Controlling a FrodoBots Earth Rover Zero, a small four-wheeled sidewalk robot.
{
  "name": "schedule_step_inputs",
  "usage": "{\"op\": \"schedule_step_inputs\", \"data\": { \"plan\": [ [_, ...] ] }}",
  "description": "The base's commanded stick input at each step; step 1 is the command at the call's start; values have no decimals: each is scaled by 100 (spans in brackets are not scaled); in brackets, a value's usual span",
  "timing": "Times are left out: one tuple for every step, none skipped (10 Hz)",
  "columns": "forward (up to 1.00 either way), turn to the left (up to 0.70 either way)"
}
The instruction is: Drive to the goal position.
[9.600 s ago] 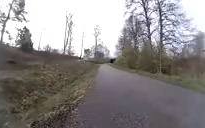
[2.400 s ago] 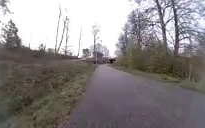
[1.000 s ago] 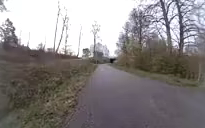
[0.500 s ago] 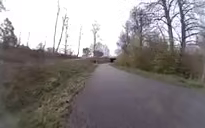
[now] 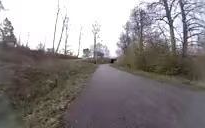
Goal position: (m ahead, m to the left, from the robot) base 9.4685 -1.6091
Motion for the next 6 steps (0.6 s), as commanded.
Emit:
{"op": "schedule_step_inputs", "data": {
  "plan": [
    [70, 0],
    [70, 0],
    [70, 0],
    [70, 0],
    [70, 0],
    [70, 0]
  ]
}}
